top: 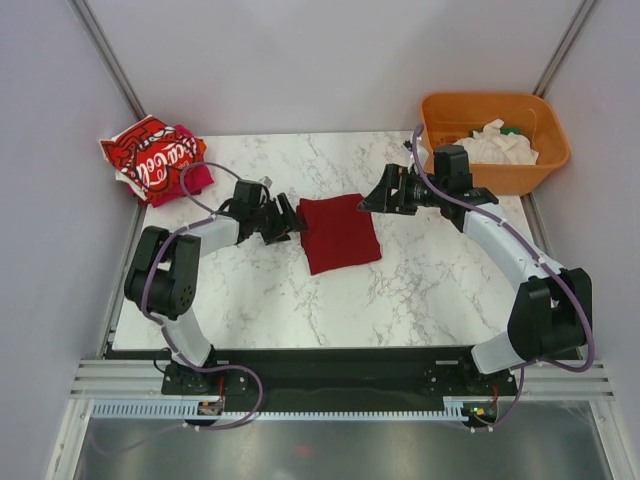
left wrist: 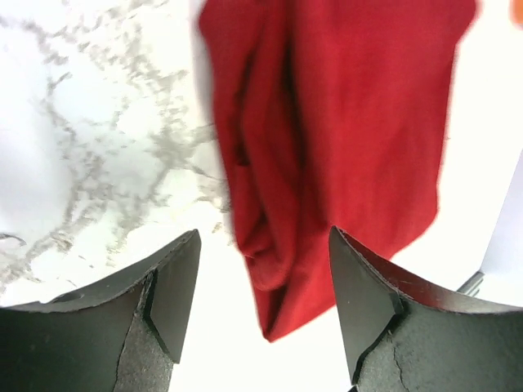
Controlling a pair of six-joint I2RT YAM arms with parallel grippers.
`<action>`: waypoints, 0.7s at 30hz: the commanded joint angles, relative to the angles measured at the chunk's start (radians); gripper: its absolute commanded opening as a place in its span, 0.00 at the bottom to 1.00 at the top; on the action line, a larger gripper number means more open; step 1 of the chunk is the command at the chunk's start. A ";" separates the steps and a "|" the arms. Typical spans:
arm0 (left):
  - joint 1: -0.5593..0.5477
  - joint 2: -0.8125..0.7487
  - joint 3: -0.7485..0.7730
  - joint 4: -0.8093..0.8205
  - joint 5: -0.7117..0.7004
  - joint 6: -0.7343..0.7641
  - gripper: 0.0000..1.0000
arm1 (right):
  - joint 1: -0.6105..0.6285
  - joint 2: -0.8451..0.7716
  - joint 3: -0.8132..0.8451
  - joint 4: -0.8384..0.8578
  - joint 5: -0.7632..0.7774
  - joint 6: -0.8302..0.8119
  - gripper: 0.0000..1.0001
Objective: Fold and stack the t-shirts
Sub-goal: Neatly place the folded tshirt to the corner
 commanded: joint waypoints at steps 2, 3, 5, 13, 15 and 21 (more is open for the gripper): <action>-0.027 -0.082 0.044 -0.006 0.041 0.040 0.72 | 0.004 -0.024 -0.006 0.016 -0.010 -0.007 0.98; -0.046 -0.074 0.053 -0.006 0.058 0.046 0.73 | 0.005 -0.023 -0.007 0.016 -0.010 -0.009 0.98; -0.071 -0.059 0.068 -0.009 0.056 0.048 0.75 | 0.005 -0.021 -0.007 0.016 -0.010 -0.007 0.98; -0.131 0.093 0.051 -0.041 -0.071 -0.012 0.77 | 0.004 -0.032 -0.017 0.010 -0.004 -0.015 0.98; -0.131 0.105 0.044 -0.050 -0.108 -0.032 0.74 | 0.005 -0.033 -0.017 0.007 -0.001 -0.018 0.98; -0.132 0.018 0.012 -0.065 -0.152 -0.003 0.74 | 0.007 -0.032 -0.017 0.002 0.002 -0.022 0.98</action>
